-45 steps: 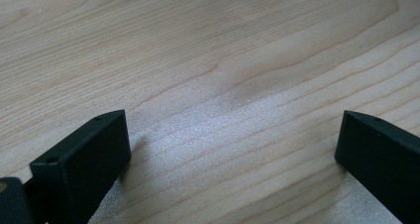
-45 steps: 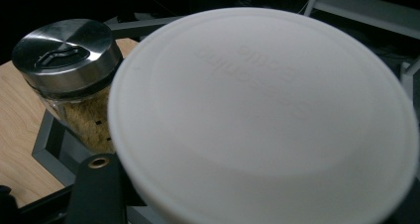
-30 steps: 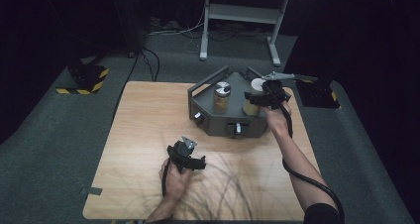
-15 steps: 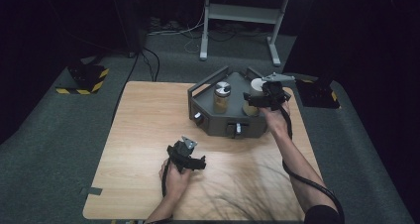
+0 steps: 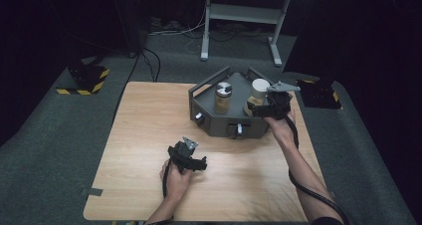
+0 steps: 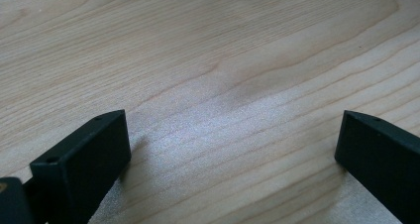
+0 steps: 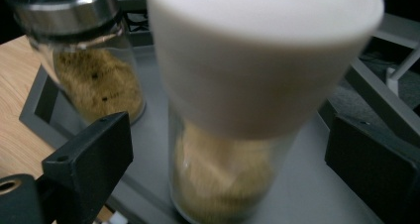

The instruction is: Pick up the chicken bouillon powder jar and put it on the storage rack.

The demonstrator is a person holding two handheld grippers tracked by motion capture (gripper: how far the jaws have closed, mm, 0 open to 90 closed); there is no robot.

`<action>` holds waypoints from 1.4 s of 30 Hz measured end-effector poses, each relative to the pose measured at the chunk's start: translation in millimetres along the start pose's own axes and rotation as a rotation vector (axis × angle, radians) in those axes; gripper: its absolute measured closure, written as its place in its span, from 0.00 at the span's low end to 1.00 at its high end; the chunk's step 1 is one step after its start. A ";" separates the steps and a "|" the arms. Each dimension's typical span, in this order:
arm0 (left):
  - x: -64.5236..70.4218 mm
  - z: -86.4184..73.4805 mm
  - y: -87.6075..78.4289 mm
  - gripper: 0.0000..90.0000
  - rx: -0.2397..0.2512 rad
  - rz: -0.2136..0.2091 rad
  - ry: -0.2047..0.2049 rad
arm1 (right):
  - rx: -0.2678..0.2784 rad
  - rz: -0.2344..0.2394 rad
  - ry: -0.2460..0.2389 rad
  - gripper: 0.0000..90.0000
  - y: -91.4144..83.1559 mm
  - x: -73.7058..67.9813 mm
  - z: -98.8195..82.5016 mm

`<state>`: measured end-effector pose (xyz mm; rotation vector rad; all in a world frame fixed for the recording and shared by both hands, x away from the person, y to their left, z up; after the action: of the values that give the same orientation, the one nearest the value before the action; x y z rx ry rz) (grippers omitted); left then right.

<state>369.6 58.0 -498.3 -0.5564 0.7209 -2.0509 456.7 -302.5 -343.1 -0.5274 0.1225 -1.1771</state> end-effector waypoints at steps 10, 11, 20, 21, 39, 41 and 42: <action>0.0 0.0 0.0 0.01 0.000 0.000 0.000 | 0.027 0.001 0.017 0.06 -28.5 -2.2 -42.0; 0.0 0.0 0.1 0.01 0.001 0.000 0.000 | 0.027 0.001 0.017 0.06 -28.5 -2.2 -42.0; -0.1 0.2 -0.1 0.01 -0.002 0.000 0.002 | -0.014 -0.003 0.030 0.07 -47.4 -6.5 -92.3; -0.1 0.2 -0.1 0.01 -0.002 0.000 0.002 | -0.014 -0.003 0.030 0.07 -47.4 -6.5 -92.3; -0.4 0.5 0.0 0.00 -0.004 -0.002 0.003 | -0.211 -0.048 0.149 0.06 -31.0 -6.7 -187.2; -0.3 0.6 0.1 0.00 -0.003 -0.002 0.004 | -0.188 -0.049 0.148 0.06 -31.9 -6.0 -188.6; -0.2 0.6 0.2 0.00 -0.003 -0.002 0.004 | -0.202 -0.050 0.146 0.07 -30.5 -5.8 -187.2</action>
<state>370.3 57.9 -498.0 -0.5551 0.7268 -2.0536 361.2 -367.3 -493.7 -0.6239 0.3580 -1.2597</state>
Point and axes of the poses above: each handheld gripper's, and its own axes: y roughly forward along the jaws, z roughly out of its top, x roughly to its right, the point moved 6 cm from there along y, roughly forward along the jaws, and after that the axes turned 10 degrees about -z, right-handed, at the moved point
